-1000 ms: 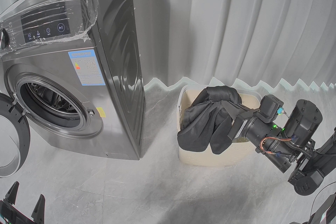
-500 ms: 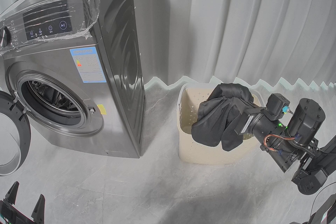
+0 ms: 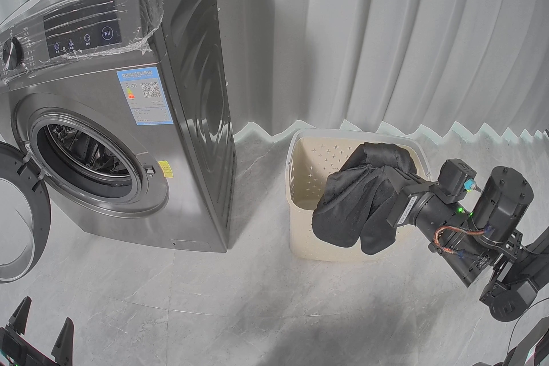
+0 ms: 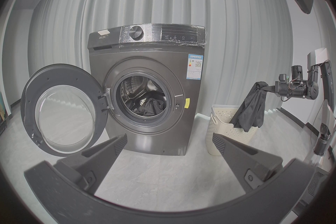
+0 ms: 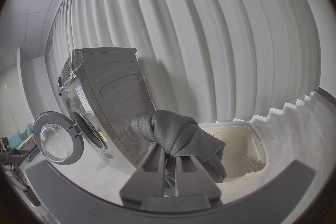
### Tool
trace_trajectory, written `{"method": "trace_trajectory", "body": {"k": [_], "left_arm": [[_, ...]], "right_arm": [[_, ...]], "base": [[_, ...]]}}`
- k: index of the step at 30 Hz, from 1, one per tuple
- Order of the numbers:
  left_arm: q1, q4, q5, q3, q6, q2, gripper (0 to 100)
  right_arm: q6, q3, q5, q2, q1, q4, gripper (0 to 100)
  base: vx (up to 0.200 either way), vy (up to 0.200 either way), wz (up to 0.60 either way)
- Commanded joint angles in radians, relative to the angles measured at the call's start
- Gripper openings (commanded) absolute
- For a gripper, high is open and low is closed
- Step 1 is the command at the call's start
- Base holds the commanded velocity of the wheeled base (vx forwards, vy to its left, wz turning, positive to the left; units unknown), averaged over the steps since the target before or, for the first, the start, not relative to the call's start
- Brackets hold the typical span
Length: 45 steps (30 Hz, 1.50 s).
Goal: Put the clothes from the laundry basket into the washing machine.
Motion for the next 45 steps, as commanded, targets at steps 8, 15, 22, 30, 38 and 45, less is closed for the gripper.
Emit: {"method": "trace_trajectory", "body": {"k": [8,15,22,30,38,45], "left_arm": [[-0.001,0.001,0.000,0.015,-0.002,-0.016,100],[-0.001,0.001,0.000,0.015,-0.002,-0.016,100],[-0.001,0.001,0.000,0.015,-0.002,-0.016,100],[-0.001,0.000,0.000,0.015,0.000,-0.016,100],[-0.001,0.000,0.000,0.015,-0.002,-0.016,100],[-0.001,0.000,0.000,0.015,0.000,-0.016,100]], "right_arm": [[0.007,0.010,0.002,0.000,0.014,-0.003,0],[0.008,0.010,0.002,0.003,0.018,-0.010,0],[0.010,0.008,0.003,0.000,0.032,-0.013,0],[0.014,0.011,0.003,0.005,0.047,-0.015,0],[0.021,0.013,0.003,0.003,0.047,-0.015,0],[0.021,0.014,0.003,0.001,0.046,-0.015,0]], "base": [[0.000,0.200,0.00],[0.000,0.200,0.00],[0.000,0.200,0.00],[0.000,0.050,0.00],[-0.125,0.000,0.00],[-0.200,0.000,0.00]]}}
